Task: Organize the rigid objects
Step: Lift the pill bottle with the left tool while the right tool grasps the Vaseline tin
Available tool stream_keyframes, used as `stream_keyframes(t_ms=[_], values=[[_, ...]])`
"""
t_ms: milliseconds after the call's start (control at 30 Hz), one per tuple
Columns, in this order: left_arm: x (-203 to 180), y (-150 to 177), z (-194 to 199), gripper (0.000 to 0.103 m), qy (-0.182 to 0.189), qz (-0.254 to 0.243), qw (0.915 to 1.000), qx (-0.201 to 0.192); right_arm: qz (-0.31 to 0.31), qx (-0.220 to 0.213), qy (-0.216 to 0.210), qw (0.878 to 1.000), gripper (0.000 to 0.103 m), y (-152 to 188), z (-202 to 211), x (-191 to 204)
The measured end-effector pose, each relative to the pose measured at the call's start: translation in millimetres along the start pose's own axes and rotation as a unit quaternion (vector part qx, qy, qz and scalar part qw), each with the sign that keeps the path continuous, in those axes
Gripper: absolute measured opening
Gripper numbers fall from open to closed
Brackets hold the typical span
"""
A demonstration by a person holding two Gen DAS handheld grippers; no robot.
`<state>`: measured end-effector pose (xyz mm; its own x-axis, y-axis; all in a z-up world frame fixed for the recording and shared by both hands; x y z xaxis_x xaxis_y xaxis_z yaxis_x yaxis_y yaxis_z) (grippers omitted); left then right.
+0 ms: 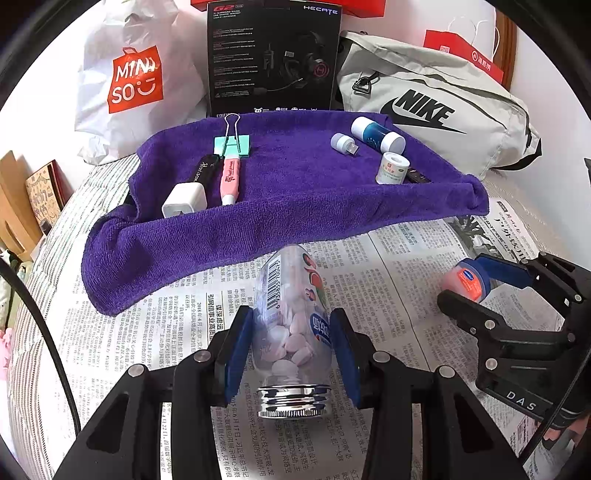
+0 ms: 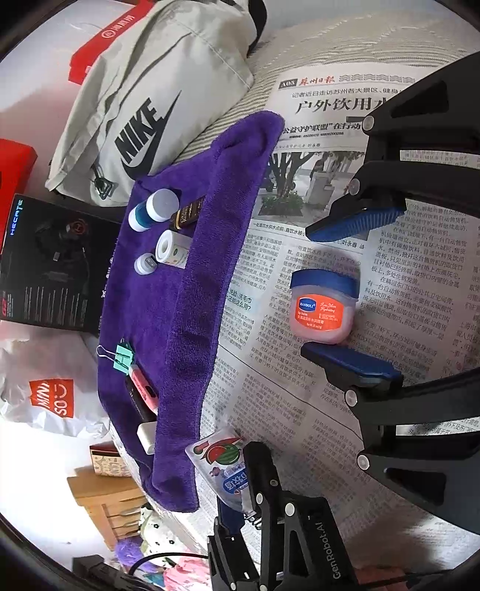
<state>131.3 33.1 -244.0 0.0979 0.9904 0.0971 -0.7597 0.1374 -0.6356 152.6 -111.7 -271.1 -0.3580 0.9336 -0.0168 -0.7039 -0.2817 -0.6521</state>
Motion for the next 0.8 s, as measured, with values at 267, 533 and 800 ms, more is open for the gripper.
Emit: stream_keyframes(t_ms=[267,533,800], values=[[-0.6,-0.3,0.4,0.04,0.001,0.001,1.0,0.0,-0.01,0.0,-0.035,0.999,0.044,0.7,-0.6,0.6],[-0.6,-0.5,0.9,0.04,0.001,0.001,1.0,0.0,-0.007,-0.001,-0.049,0.999,0.037,1.4,-0.4,4.8],[-1.1,-0.6,1.3,0.039,-0.003,-0.003,1.0,-0.001,-0.019,-0.002,-0.065,0.998,0.037,1.8,0.5,2.8]])
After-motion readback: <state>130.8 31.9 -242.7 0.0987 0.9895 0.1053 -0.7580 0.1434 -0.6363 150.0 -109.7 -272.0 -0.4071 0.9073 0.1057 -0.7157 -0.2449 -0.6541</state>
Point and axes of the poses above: each gripper's, at about its wrist camera, not at the fingertips, and z roughly against the way its jaws point, x to its left, y to its underside, the point moved 10 cm from there along -z, roughly the way its jaws point, and after that the axes turned 7 degrees about -y, right-handed, at the moved point
